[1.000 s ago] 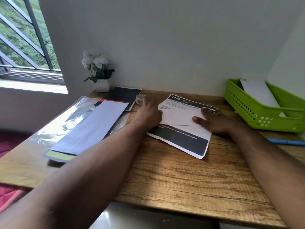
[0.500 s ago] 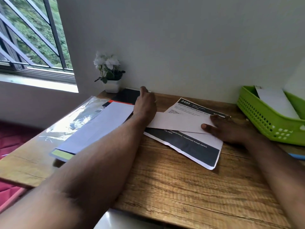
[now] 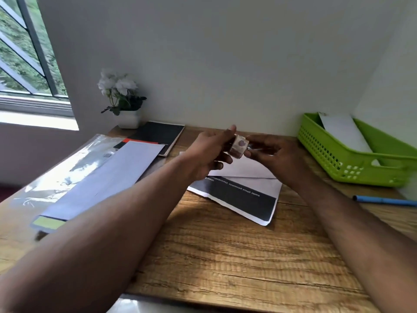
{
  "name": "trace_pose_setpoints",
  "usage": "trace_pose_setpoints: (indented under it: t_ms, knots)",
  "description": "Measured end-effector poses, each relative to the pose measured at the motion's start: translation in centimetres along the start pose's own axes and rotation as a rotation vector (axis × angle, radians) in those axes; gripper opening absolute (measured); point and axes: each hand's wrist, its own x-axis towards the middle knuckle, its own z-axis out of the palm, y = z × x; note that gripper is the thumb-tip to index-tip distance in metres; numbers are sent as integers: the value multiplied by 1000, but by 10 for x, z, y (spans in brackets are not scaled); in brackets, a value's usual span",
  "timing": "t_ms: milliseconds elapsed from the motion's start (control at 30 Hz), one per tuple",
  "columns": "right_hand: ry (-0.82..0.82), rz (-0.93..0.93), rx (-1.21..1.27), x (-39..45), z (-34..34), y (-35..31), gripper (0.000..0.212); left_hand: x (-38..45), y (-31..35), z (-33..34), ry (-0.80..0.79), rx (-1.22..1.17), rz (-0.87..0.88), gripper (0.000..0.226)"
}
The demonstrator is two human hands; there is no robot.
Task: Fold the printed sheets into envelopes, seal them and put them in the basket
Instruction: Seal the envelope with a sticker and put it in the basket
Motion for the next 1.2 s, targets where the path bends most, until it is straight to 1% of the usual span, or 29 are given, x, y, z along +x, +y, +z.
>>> trace_pose_setpoints:
  t_ms: [100,200,300,400,500,633,767,867,1033,1200]
  knots:
    - [35,37,65,1,-3,4,34,1,3,-3,-127,-50,-75,41]
    - [47,54,67,2,-3,5,35,0,4,-5,-216,-57,-83,42]
    - [63,54,48,2,-2,2,36,0,2,-6,-234,-36,-63,36]
    - [74,63,90,2,-3,1,29,1,1,-7,-241,-18,-38,31]
    - [103,104,130,4,-4,3,20,-1,0,-6,-282,117,49,29]
    - [133,116,126,5,-4,5,17,-1,-5,-2,-230,326,160,42]
    - [144,89,119,5,-3,4,14,-3,-7,0,-175,361,245,30]
    - [147,75,110,6,-1,5,11,-7,-7,3,-180,357,274,28]
    - [154,16,87,5,1,3,21,-4,-8,1,-140,353,248,25]
    - [124,-14,109,2,4,-1,22,0,-9,-4,-91,368,215,19]
